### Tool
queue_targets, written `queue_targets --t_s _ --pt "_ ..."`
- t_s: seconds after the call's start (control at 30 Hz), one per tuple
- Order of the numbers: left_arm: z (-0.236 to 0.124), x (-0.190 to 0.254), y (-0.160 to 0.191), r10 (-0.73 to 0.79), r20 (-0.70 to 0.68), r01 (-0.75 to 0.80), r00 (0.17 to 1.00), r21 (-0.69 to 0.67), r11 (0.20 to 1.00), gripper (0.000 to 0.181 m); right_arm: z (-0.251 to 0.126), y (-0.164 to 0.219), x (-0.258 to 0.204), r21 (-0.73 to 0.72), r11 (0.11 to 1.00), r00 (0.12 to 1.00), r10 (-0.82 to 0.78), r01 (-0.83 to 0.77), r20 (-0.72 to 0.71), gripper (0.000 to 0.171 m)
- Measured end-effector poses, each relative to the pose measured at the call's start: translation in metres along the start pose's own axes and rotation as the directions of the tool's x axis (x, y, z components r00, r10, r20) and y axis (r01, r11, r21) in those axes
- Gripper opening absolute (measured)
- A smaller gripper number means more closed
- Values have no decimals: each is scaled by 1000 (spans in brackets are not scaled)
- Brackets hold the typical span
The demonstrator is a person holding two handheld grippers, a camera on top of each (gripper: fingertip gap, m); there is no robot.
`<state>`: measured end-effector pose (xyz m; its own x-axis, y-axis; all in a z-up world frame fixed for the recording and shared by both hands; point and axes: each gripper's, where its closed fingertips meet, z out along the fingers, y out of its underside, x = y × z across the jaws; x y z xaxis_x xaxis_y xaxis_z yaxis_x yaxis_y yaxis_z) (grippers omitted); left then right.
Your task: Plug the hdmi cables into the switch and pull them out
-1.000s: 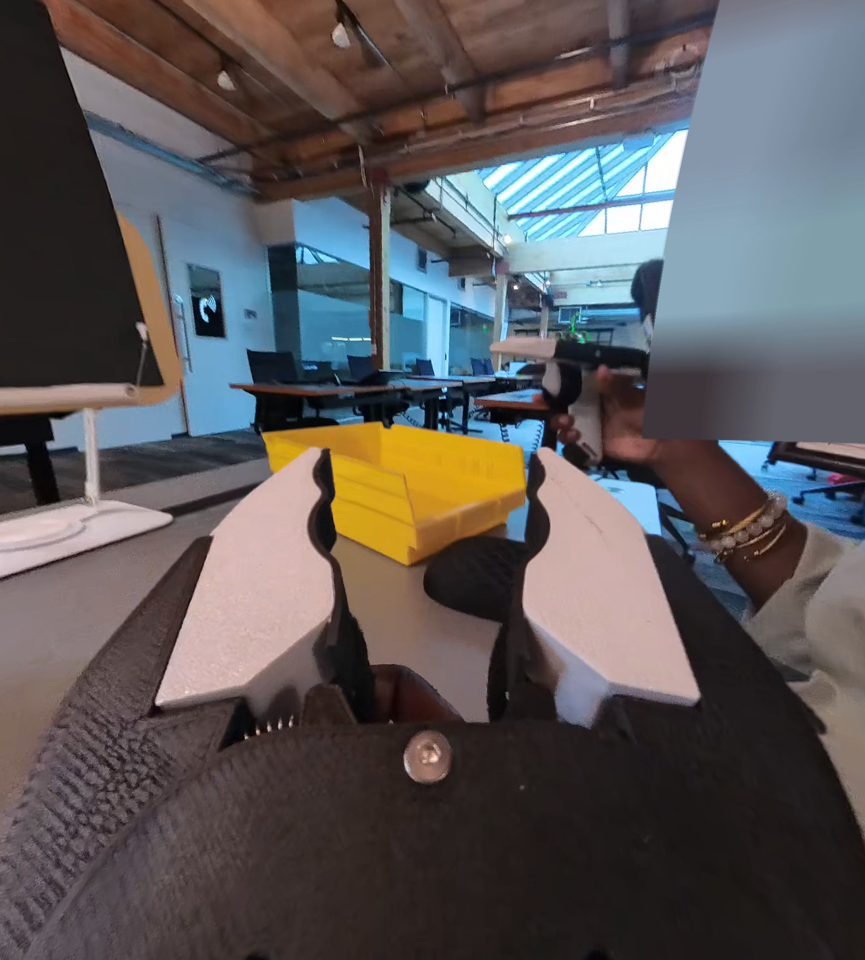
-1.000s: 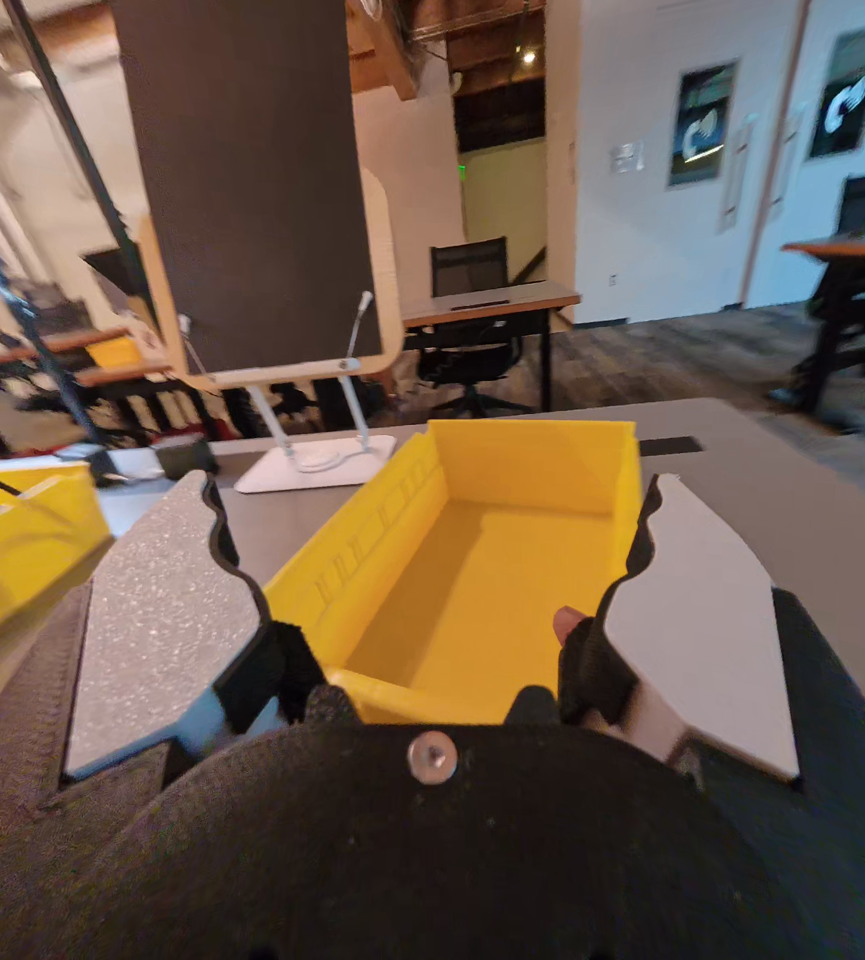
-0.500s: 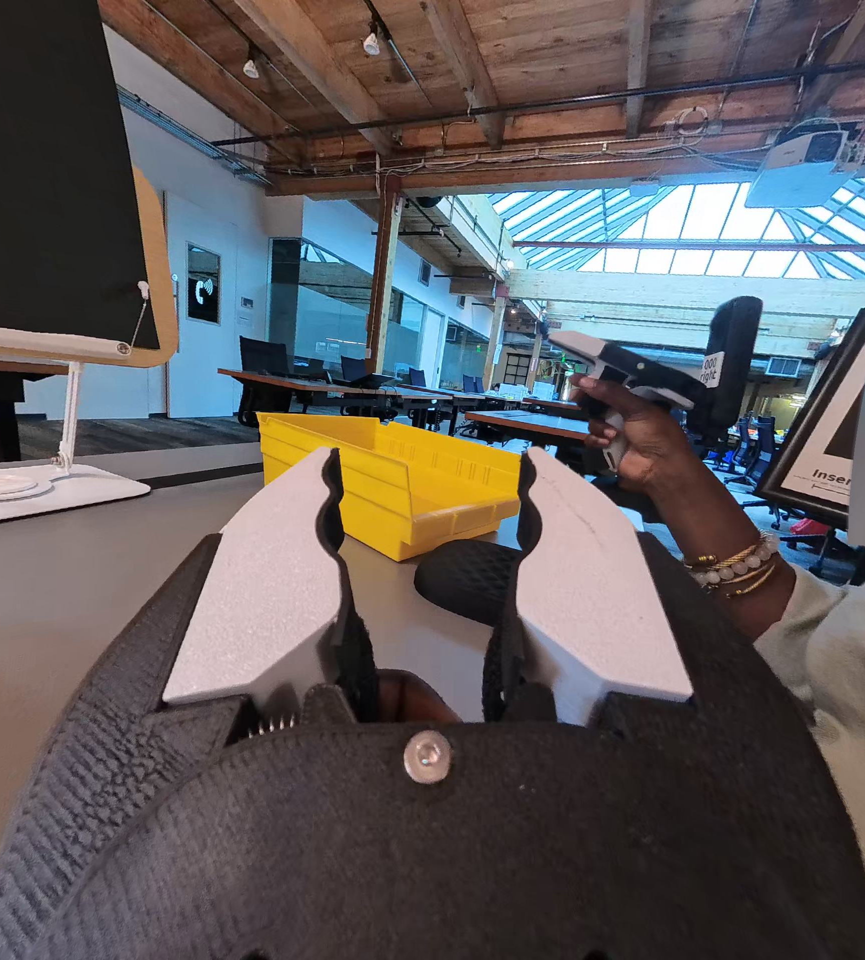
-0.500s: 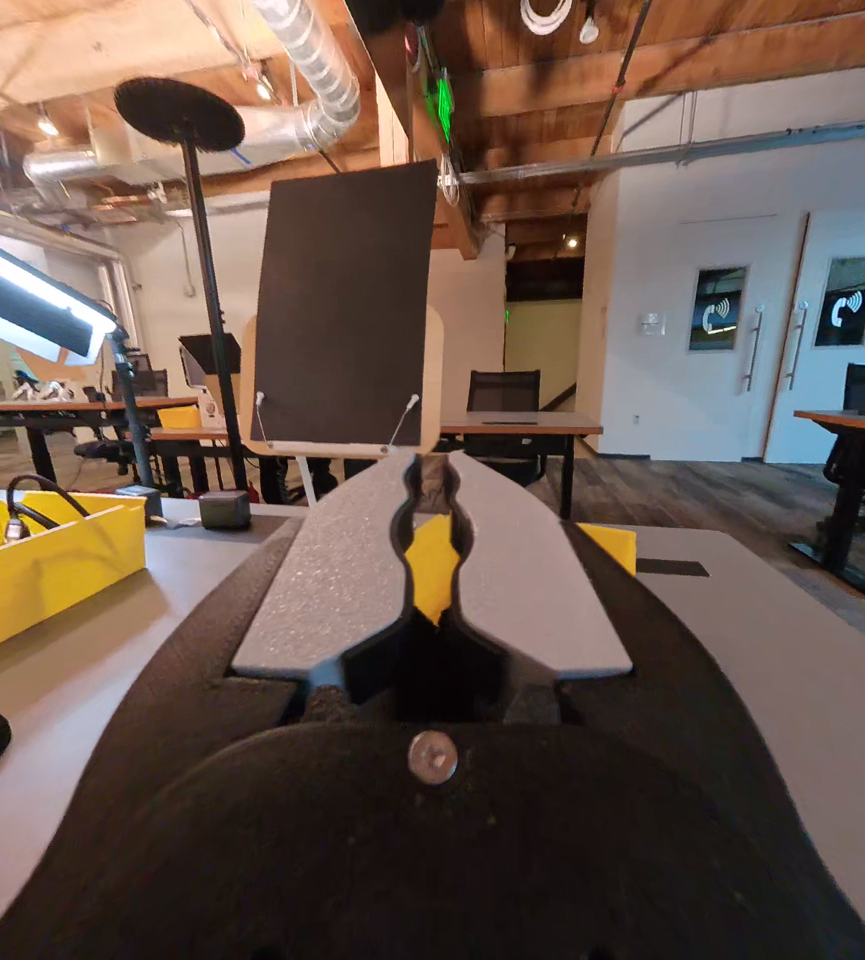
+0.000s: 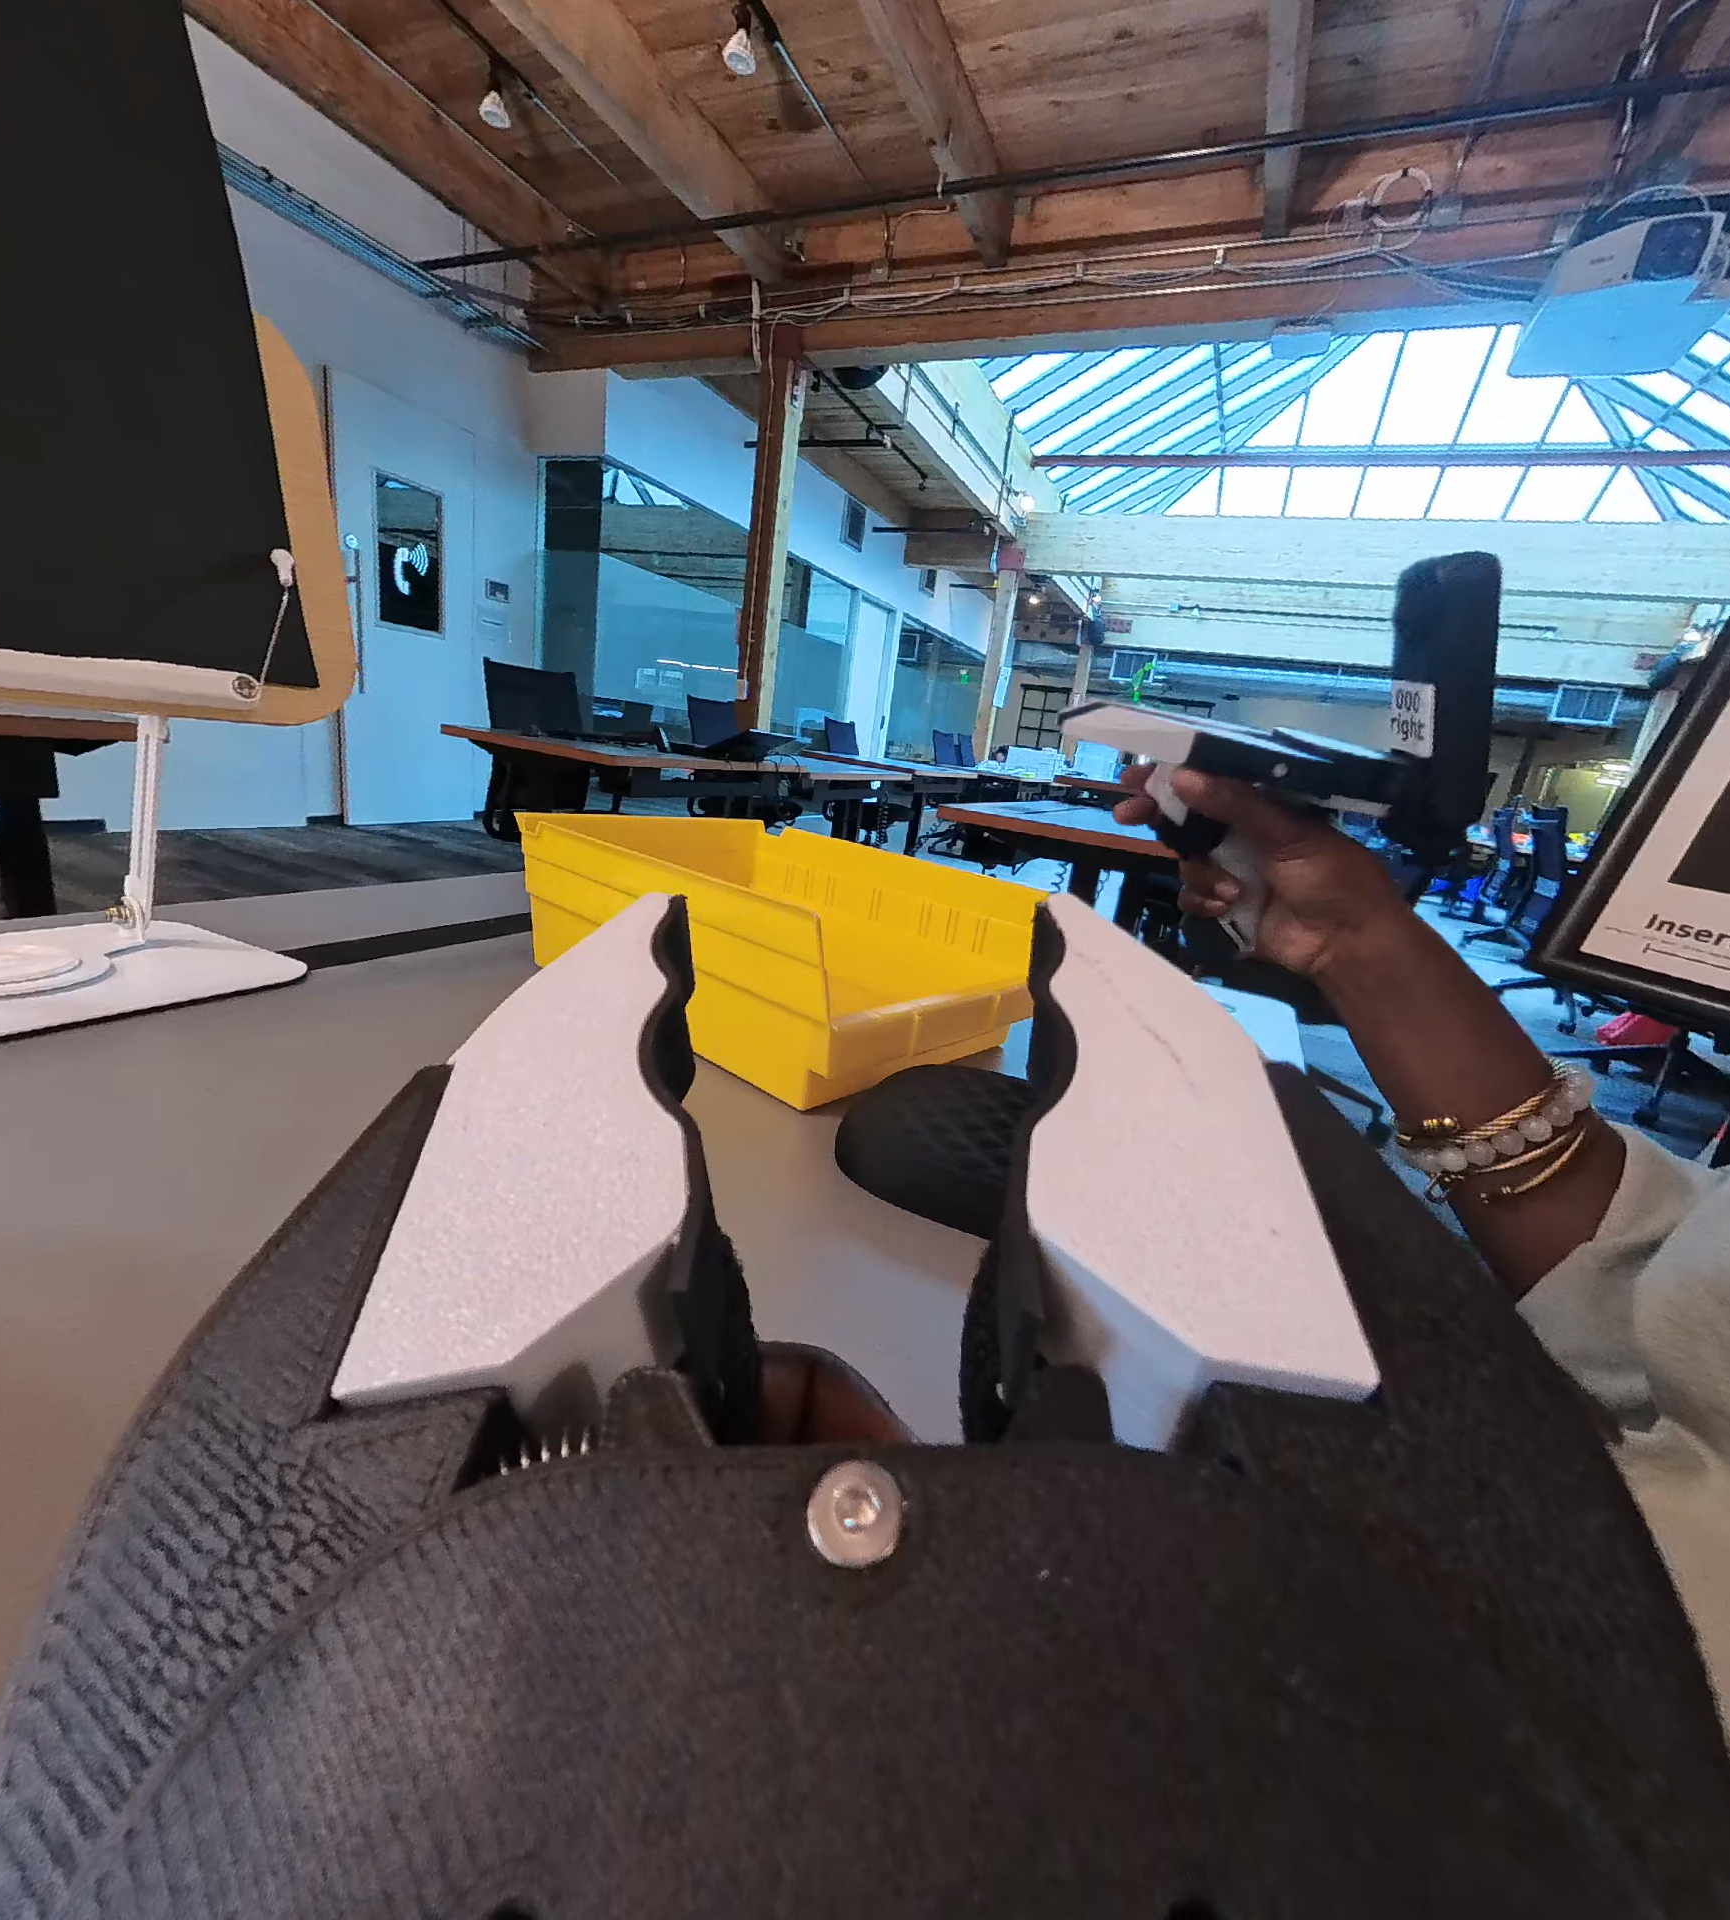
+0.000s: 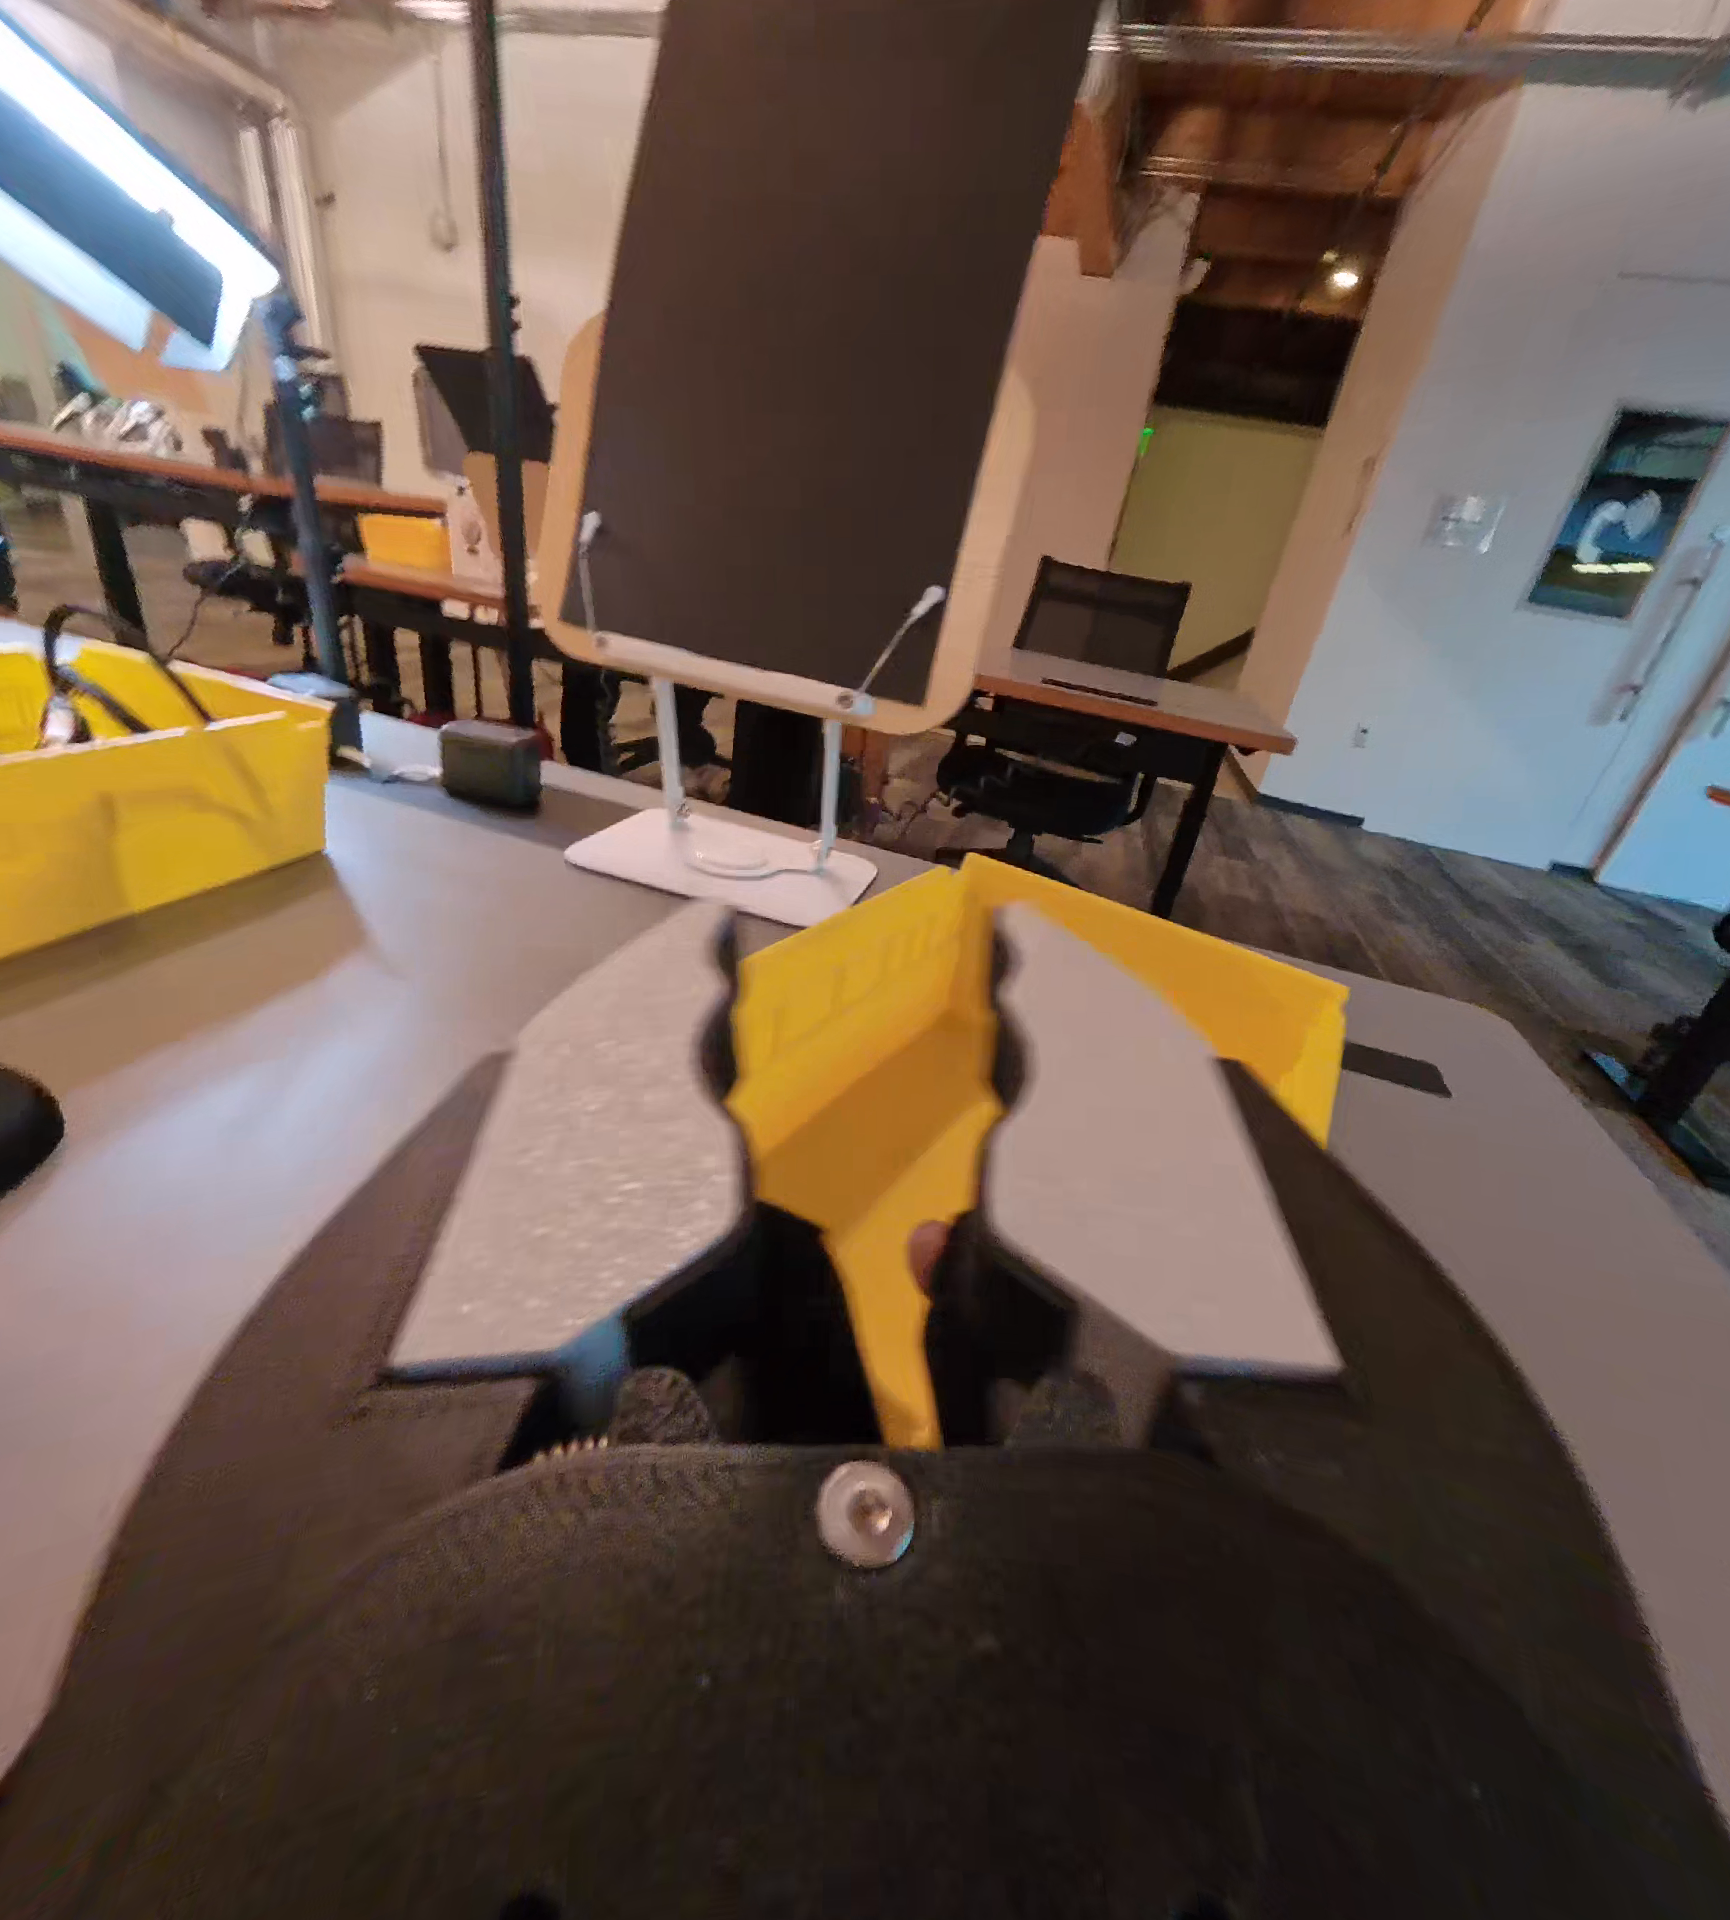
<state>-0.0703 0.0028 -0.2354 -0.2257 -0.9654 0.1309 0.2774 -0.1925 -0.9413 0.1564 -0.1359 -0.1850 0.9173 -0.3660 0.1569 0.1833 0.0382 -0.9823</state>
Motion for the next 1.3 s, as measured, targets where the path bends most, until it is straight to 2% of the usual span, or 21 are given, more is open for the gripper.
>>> queue_targets --t_s 0.03,0.07,0.4,0.47,0.5,0.6,0.63,0.67,0.7,0.83,0.87,0.97,1.03,1.07,1.1,1.13,1.23,1.3 --pt "0 0 1 3 -1 -3 1000 -4 1000 62 -1 0 -6 14 999 999 -32 31 29 6" --pt "1 1 1 6 -1 -6 1000 -7 1000 62 -2 -3 -9 41 998 999 -40 39 32 0" --pt "0 1 1 10 1 -10 1000 -6 1000 62 -2 4 -21 7 998 997 -61 61 48 0" --pt "0 0 0 12 2 -12 1000 -7 1000 61 2 9 -21 -28 999 998 -40 42 42 65" --pt "1 0 0 12 2 -12 1000 -6 1000 61 5 14 -20 -72 997 999 -30 33 36 90" --pt "0 0 -1 19 6 -19 1000 -1 1000 61 9 20 -21 -116 992 999 -41 44 25 89" --pt "1 -1 0 18 9 -18 1000 0 1000 61 6 15 -24 -67 996 998 -52 54 35 41" --pt "1 -1 0 19 12 -19 1000 2 1000 61 1 6 -29 7 998 997 -56 56 45 2" --pt "1 -1 -1 22 13 -22 1000 6 1000 61 -1 0 -32 56 997 997 -48 45 53 0" --pt "2 1 -3 35 12 -35 999 17 999 60 6 9 -46 -10 998 988 -59 61 139 0" --pt "3 2 -4 42 11 -42 999 20 999 60 8 12 -51 -26 997 984 -62 67 167 11" --pt "4 2 -5 57 12 -57 998 21 998 60 19 24 -58 -69 996 979 -35 50 200 56" --pt "4 2 -6 72 19 -72 997 20 997 60 26 36 -64 -110 993 974 -27 53 223 75" --pt "5 2 -6 86 27 -86 996 16 996 60 27 45 -67 -144 987 968 -36 74 247 68" --pt "7 0 -6 109 38 -109 993 1 994 60 24 51 -71 -151 981 957 -73 119 281 18" --pt "5 -2 -7 149 67 -147 987 -24 989 60 22 51 -74 -112 980 948 -124 163 294 0" --pt "-9 -12 -26 308 182 -294 934 -99 951 60 21 64 -72 -157 964 940 -161 215 299 0" --pt "-29 -28 -38 372 281 -332 885 -181 926 60 23 75 -74 -204 953 934 -150 223 323 20"
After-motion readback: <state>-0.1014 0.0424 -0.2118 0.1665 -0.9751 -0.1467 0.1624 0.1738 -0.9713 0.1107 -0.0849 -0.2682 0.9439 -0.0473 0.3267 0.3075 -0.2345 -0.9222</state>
